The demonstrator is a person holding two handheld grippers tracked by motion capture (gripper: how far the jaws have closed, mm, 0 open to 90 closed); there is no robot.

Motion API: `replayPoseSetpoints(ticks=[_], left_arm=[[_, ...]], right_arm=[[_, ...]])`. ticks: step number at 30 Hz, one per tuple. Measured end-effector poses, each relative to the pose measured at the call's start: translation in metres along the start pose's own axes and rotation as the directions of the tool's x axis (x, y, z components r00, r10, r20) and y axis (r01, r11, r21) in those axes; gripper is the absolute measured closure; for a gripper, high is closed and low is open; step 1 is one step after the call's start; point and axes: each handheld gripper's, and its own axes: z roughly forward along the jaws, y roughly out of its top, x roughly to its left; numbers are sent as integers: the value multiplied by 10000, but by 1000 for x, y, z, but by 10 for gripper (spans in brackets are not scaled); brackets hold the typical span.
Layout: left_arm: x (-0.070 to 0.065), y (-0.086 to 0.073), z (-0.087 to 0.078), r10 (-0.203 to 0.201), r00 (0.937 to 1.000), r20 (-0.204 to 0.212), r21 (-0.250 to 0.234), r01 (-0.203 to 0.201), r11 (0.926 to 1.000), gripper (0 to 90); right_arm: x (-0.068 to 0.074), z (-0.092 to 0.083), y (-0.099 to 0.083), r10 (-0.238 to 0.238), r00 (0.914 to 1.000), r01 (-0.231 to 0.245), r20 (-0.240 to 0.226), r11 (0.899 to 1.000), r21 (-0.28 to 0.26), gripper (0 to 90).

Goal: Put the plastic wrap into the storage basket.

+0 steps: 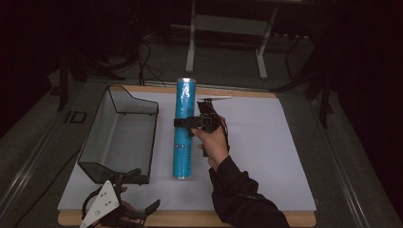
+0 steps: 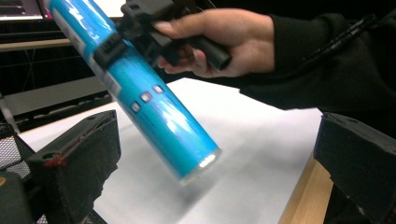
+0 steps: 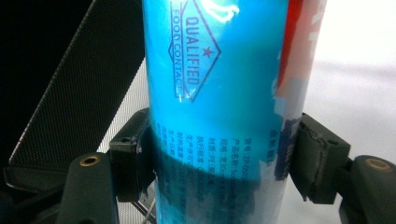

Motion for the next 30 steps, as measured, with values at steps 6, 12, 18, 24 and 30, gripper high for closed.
replayPoseSetpoints(ticks=[6, 12, 18, 24, 30], left_arm=[[0, 0, 0, -63, 10000, -31, 13, 63, 10000, 15], [0, 0, -1, -65, 10000, -76, 7, 65, 10000, 15], [0, 0, 0, -77, 10000, -15, 78, 77, 9999, 15], [0, 0, 0, -79, 10000, -6, 8, 79, 10000, 15], [-1, 1, -1, -58, 10000, -18, 8, 58, 10000, 15]], right_arm=[[14, 1, 14, -273, 9996, 273, 17, 9995, -162, 319], [29, 4, 29, -658, 9978, 660, 79, 9975, -269, 319], [43, 8, 41, -963, 9952, 971, 187, 9944, -419, 319], [61, 17, 52, -1316, 9910, 1326, 246, 9902, -433, 319], [75, 25, 58, -1608, 9866, 1620, 288, 9858, -441, 319]])
